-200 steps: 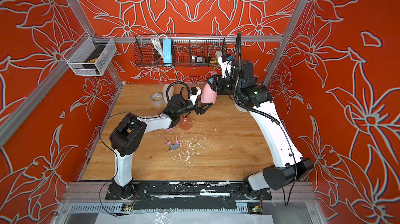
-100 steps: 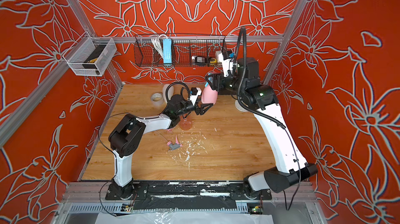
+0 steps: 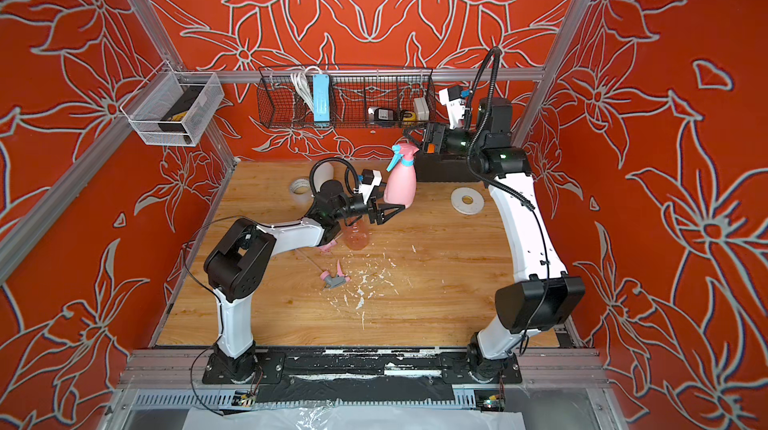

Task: Attach spray nozzles to spray bottles
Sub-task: Screw the spray nozzle on the spray bottle.

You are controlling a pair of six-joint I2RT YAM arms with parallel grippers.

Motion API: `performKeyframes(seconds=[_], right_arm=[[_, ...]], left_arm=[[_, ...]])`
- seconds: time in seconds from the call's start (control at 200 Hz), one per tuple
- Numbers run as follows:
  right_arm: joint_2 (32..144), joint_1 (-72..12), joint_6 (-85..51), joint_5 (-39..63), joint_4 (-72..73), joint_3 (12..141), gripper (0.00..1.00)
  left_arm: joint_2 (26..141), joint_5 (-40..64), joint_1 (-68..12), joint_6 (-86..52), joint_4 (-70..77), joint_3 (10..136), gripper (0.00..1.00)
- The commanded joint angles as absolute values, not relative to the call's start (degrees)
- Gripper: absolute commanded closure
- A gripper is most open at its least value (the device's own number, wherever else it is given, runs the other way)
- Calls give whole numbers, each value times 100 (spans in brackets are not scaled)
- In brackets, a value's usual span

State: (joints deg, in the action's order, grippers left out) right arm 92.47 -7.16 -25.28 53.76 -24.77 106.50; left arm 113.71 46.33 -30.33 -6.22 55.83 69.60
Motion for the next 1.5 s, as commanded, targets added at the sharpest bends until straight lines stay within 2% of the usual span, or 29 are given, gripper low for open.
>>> performKeyframes(seconds=[0.0,0.135,0.205,0.611,1.076,1.316,1.496], right_arm=[[9210,-729,-2866,6065,-1863,10617,7],[9124,-812,-2944,6126,-1678,10360,24],[9066,-840,-2889,6122,-1732,10278,29],[8670,-874,-2556,5974,-1918,9797,30],[8103,-939,-2463,5654,-1946,9294,39],[7857,-1178,-2237,5009,-2180,9163,50],[7858,-1508,-2118,4591,-2326,9199,52]], left_arm=[[11148,4966,-3001,-724,5840,7013,61],[11188,4953,-2980,-780,5834,7089,61],[11230,4949,-2979,-817,5834,7143,61],[11274,4861,-2971,-818,5759,7233,61],[11309,4724,-2962,-765,5657,7268,62],[11286,4487,-2962,-627,5489,7286,62],[11276,4178,-2971,-554,5427,7304,62]])
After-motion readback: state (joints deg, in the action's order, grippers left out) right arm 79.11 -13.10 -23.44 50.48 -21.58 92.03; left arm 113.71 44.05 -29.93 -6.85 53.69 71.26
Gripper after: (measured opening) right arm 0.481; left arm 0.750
